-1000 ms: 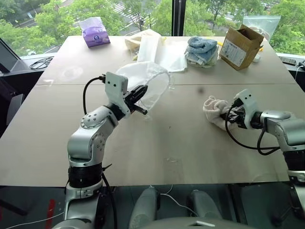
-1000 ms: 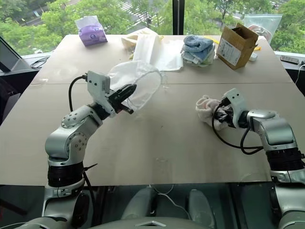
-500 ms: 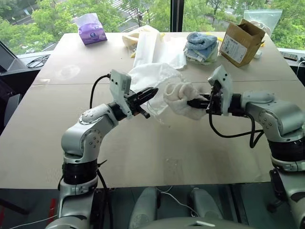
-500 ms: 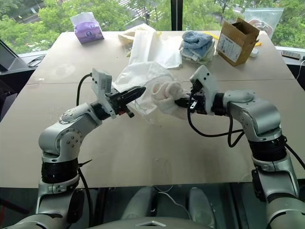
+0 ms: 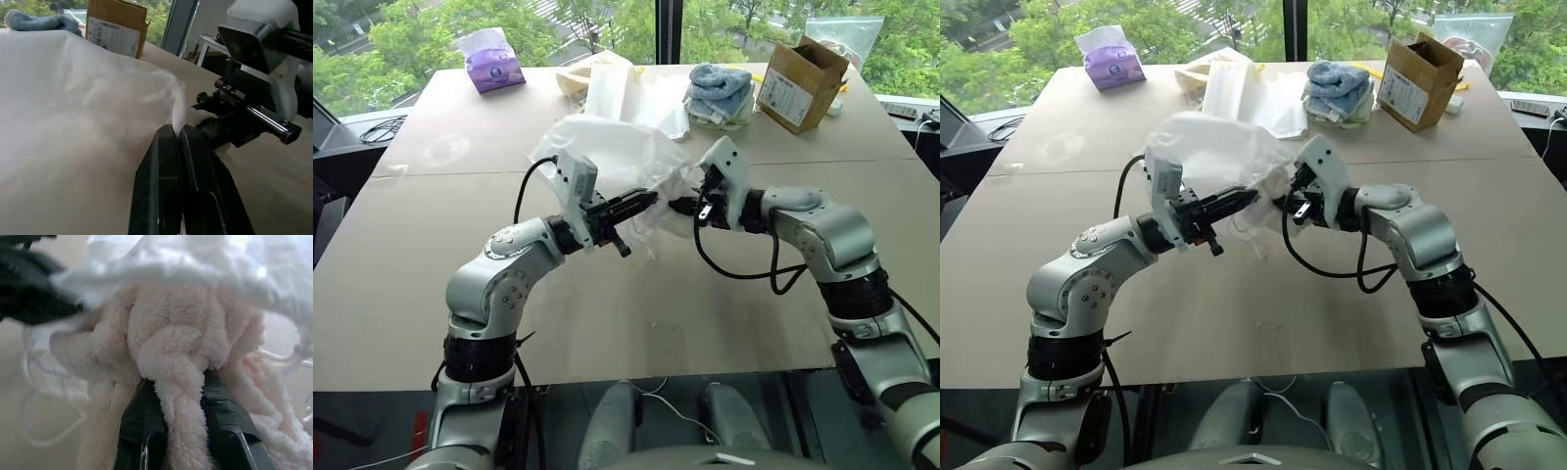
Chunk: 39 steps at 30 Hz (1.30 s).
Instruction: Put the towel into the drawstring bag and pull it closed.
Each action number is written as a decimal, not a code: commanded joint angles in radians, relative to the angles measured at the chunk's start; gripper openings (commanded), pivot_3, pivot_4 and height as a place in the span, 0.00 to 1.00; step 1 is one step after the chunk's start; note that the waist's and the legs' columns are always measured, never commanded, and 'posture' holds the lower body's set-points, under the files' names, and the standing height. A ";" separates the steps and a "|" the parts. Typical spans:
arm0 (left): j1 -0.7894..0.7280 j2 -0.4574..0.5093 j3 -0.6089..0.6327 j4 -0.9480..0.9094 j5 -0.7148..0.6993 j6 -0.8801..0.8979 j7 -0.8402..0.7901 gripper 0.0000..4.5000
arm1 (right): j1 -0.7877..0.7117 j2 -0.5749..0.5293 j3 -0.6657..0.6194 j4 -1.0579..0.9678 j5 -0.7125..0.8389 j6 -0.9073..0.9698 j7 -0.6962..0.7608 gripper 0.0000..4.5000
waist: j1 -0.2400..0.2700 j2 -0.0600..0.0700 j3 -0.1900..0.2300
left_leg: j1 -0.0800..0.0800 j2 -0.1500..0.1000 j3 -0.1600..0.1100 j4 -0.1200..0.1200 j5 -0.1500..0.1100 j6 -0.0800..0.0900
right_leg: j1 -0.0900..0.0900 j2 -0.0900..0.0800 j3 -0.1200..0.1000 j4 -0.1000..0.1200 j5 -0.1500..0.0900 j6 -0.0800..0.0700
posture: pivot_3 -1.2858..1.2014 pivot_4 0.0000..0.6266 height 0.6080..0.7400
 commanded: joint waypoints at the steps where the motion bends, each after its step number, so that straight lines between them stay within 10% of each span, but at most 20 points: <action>1: -0.001 -0.019 0.011 -0.044 -0.058 0.017 0.016 0.00 | 0.009 0.094 -0.127 0.012 0.036 -0.037 -0.110 0.02 | 0.002 0.000 0.000 | 0.000 0.000 0.000 0.001 0.000 0.000 | 0.000 0.000 0.000 0.000 0.000 0.000 | 0.52 0.24 1.00; 9: -0.002 -0.041 -0.008 -0.028 -0.075 0.014 0.038 0.00 | 0.081 0.343 -0.366 -0.011 0.340 0.059 -0.207 0.02 | -0.005 0.000 0.000 | 0.000 0.000 0.001 0.000 0.000 0.000 | -0.001 0.000 0.002 0.002 0.000 0.000 | 0.52 0.24 1.00; 16: -0.031 -0.040 -0.018 -0.014 -0.081 -0.004 0.017 0.00 | 0.121 0.253 -0.107 -0.017 0.110 -0.139 -0.152 0.02 | -0.008 0.000 0.000 | 0.000 0.000 0.003 0.001 0.000 0.000 | -0.002 0.001 0.003 0.002 0.000 0.000 | 0.52 0.24 1.00; 25: -0.111 -0.006 0.008 0.090 -0.082 -0.030 -0.045 0.00 | 0.087 0.375 -0.245 0.080 0.148 -0.242 -0.299 0.02 | -0.011 0.000 0.000 | 0.000 0.000 0.003 0.000 0.001 -0.001 | -0.003 0.001 0.003 0.003 0.000 0.000 | 0.52 0.24 1.00; 29: -0.121 -0.002 -0.005 0.101 -0.083 -0.040 -0.079 0.00 | 0.138 0.307 -0.134 -0.035 0.206 -0.161 -0.131 0.02 | -0.010 0.000 0.000 | 0.000 0.000 0.002 0.000 0.001 -0.001 | -0.003 0.001 0.003 0.003 0.000 0.000 | 0.52 0.24 1.00; 32: -0.136 -0.004 -0.013 0.120 -0.095 -0.045 -0.121 0.00 | 0.092 0.340 -0.223 0.086 0.142 -0.201 -0.315 0.02 | -0.019 0.000 0.000 | 0.000 0.000 0.003 0.000 0.001 -0.001 | -0.003 0.001 0.004 0.003 0.000 0.000 | 0.52 0.24 1.00; 39: -0.177 0.008 -0.063 0.182 -0.059 -0.086 -0.229 0.00 | 0.133 0.235 -0.103 -0.053 0.224 -0.127 -0.075 0.02 | -0.027 0.000 0.000 | 0.000 0.000 0.003 0.000 0.001 -0.002 | -0.003 0.001 0.004 0.005 0.000 0.000 | 0.52 0.24 1.00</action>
